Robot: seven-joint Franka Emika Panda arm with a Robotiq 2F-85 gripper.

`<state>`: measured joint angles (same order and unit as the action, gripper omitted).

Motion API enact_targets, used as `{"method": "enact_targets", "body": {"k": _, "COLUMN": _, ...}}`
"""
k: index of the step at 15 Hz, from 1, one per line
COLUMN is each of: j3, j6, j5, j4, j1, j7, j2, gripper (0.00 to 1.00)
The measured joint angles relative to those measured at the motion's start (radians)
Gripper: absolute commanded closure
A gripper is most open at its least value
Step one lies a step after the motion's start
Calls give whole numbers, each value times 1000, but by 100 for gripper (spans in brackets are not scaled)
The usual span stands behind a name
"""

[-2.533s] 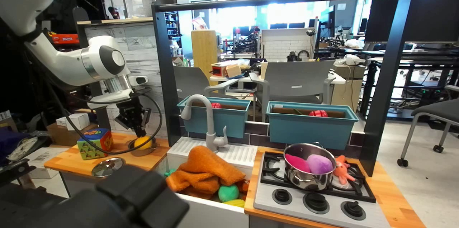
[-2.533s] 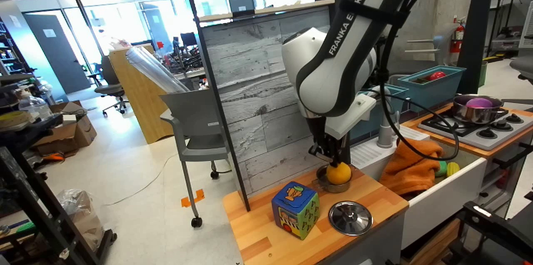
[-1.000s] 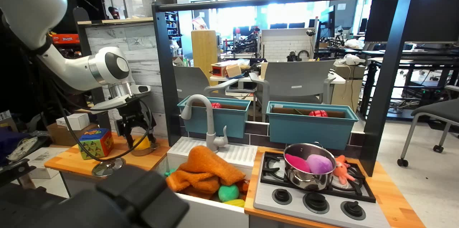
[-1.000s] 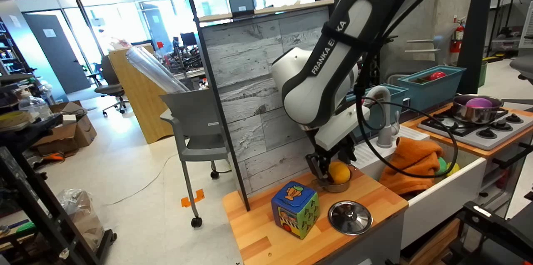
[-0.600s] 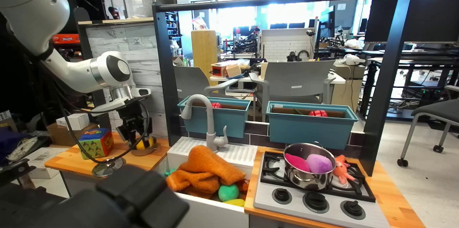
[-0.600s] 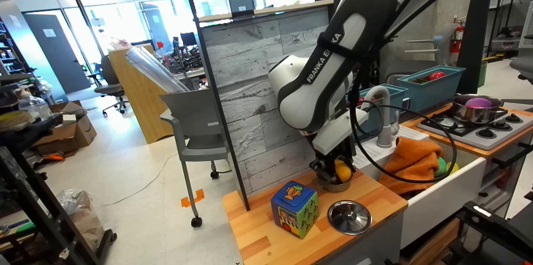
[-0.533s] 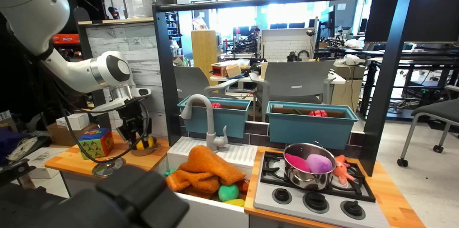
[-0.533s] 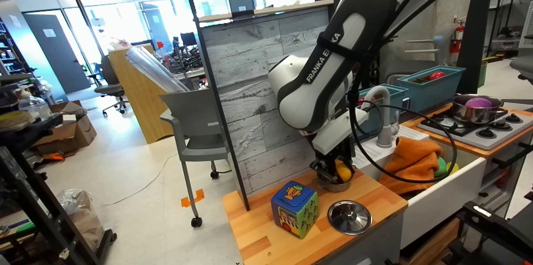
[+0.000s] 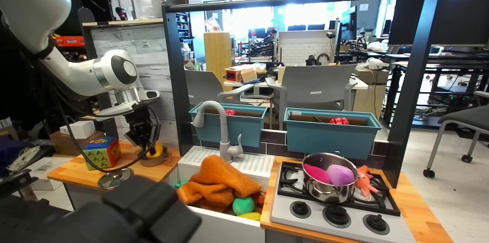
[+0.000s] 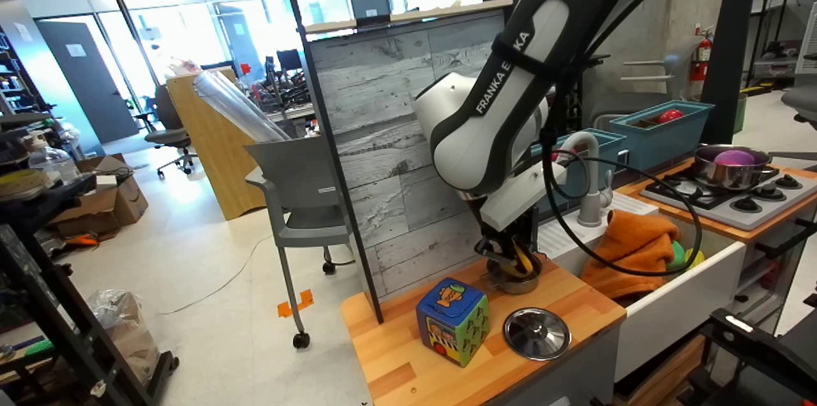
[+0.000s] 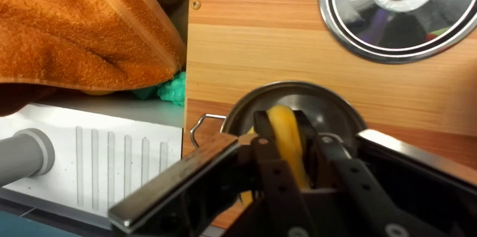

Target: Remove the orange plush toy from the silver pot and put it on the left side of the countertop

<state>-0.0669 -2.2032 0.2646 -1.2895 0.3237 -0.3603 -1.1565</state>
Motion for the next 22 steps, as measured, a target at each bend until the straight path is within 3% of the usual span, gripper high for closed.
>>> {"method": "enact_targets", "body": {"k": 6, "j3": -20, "j6": -269, "j5": 6, "j4": -200, "j1": -8, "j7": 55, "j2": 137, "gripper": 95}}
{"method": "enact_targets", "body": {"k": 10, "j3": 3, "j6": -422, "j5": 7, "j4": -358, "j1": -21, "j7": 206, "j2": 236, "gripper": 95}}
{"method": "enact_targets", "body": {"k": 16, "j3": 100, "j6": -425, "j5": 13, "j4": -548, "j1": -27, "j7": 432, "j2": 349, "gripper": 95}}
{"method": "enact_targets", "body": {"k": 22, "j3": 120, "j6": -422, "j5": 34, "j4": -549, "j1": 5, "j7": 460, "j2": 357, "gripper": 95}}
